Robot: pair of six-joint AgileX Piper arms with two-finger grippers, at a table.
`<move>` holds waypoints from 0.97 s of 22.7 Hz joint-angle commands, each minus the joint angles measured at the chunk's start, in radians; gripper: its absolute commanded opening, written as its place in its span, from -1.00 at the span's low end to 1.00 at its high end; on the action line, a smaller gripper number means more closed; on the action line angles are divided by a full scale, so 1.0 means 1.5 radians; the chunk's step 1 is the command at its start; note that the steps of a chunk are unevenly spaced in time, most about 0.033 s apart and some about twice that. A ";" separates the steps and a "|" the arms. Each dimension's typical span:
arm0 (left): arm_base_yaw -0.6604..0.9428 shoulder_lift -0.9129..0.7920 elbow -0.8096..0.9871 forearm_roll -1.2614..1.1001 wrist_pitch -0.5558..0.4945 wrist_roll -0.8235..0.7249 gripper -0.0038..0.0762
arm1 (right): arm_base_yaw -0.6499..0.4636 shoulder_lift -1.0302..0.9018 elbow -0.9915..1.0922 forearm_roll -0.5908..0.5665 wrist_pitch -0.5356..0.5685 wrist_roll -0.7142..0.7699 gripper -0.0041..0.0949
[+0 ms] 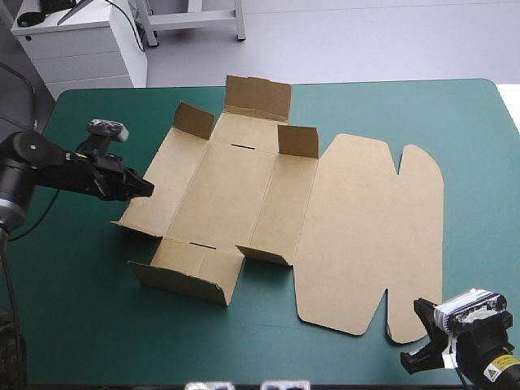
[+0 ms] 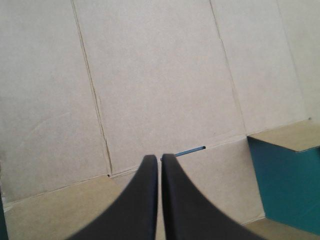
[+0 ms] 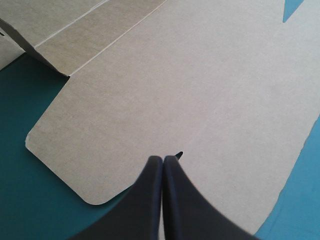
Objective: Fold the box
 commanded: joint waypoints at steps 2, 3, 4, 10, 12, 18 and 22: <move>0.143 -0.006 -0.023 -0.139 0.058 0.044 -0.86 | 0.003 0.007 -0.016 0.010 -0.044 -0.005 -0.95; 0.158 -0.006 -0.023 -0.139 0.058 0.046 -0.86 | 0.003 0.007 -0.016 0.010 -0.044 -0.005 -0.95; 0.187 -0.006 -0.023 -0.132 0.058 0.058 -0.86 | 0.003 0.007 -0.016 0.010 -0.044 -0.005 -0.95; 0.255 0.020 -0.023 -0.085 0.045 0.080 -0.86 | 0.003 0.007 -0.016 0.010 -0.044 -0.005 -0.95; 0.274 0.046 -0.023 -0.086 -0.003 0.056 -0.86 | 0.003 0.007 -0.016 0.010 -0.045 -0.005 -0.95; 0.303 0.175 -0.037 -0.231 0.055 0.070 -0.01 | 0.003 0.007 -0.016 0.010 -0.045 -0.005 -0.95; 0.296 0.235 -0.067 -0.234 0.063 0.067 0.26 | 0.003 0.007 -0.016 0.010 -0.045 -0.005 -0.95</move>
